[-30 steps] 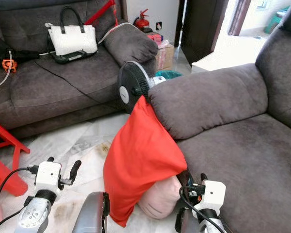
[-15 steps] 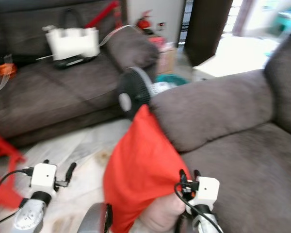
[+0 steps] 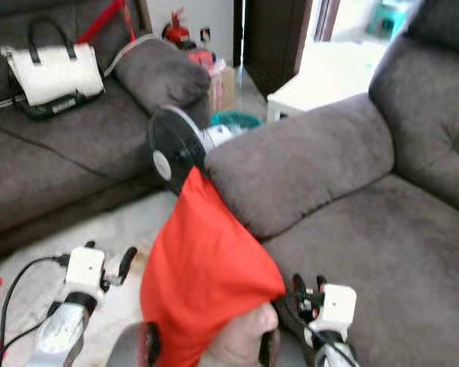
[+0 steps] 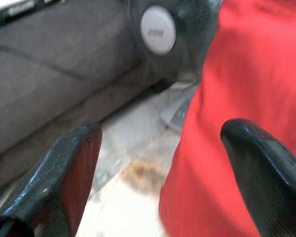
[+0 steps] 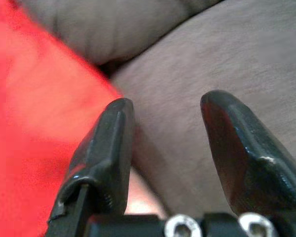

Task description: Move the pillow to the sofa from floor

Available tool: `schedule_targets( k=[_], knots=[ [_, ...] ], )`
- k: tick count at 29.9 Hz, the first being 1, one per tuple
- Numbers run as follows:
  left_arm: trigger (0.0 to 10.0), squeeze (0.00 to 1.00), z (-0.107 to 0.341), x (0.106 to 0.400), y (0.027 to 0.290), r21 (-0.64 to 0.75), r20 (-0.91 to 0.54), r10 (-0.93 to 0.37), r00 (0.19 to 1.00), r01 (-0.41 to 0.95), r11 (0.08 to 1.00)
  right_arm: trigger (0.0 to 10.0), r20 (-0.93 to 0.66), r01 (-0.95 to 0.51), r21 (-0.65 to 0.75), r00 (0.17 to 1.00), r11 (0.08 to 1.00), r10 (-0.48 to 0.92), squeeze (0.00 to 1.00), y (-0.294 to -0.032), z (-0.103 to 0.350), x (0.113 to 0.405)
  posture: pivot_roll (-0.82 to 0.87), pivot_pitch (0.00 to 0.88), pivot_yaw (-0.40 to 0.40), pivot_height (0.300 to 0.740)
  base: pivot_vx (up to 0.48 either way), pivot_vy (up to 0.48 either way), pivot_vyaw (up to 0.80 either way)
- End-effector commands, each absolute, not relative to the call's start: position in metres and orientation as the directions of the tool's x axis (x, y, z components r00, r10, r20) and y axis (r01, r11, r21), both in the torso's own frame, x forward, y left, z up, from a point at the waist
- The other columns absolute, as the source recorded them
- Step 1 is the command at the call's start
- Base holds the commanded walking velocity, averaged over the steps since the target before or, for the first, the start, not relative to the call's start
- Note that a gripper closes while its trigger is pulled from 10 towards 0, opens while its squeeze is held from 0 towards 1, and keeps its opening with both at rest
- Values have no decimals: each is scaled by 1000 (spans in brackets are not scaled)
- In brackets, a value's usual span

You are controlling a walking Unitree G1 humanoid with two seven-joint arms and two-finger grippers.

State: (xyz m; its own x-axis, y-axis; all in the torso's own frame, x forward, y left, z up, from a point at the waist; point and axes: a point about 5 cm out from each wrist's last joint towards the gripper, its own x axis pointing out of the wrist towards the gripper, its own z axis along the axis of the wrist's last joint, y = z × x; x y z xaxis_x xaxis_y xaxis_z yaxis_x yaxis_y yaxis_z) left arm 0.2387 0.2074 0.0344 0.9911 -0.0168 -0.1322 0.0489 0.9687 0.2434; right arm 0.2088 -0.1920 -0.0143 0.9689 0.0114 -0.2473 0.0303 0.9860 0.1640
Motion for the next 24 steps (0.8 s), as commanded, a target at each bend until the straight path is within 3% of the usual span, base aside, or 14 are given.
schedule_targets(
  k=[1, 2, 13, 24],
  knots=[
    [10000, 0, 32, 237, 209, 245, -144, -6, 989, 41, 969, 10000, -296, 17, 166, 955, 986, 33, 0, -190, -21, 208, 139, 2, 3, 543, 0, 0, 0],
    [10000, 0, 29, 235, 211, 245, -154, 0, 988, 38, 969, 10000, -303, 15, 191, 952, 981, 44, 1000, -189, -23, 207, 139, 2, 2, 543, 0, 0, 0],
    [10000, 0, 21, 228, 214, 246, -186, 16, 982, 30, 969, 10000, -317, -9, 301, 942, 953, 109, 1000, -182, -29, 205, 141, 6, -3, 543, 0, 0, 0],
    [10000, 0, 21, 230, 211, 233, -181, 14, 983, 29, 972, 10000, -253, -28, 470, 953, 882, 165, 1000, -176, -22, 225, 145, 1, -10, 543, 0, 0, 0]
  ],
)
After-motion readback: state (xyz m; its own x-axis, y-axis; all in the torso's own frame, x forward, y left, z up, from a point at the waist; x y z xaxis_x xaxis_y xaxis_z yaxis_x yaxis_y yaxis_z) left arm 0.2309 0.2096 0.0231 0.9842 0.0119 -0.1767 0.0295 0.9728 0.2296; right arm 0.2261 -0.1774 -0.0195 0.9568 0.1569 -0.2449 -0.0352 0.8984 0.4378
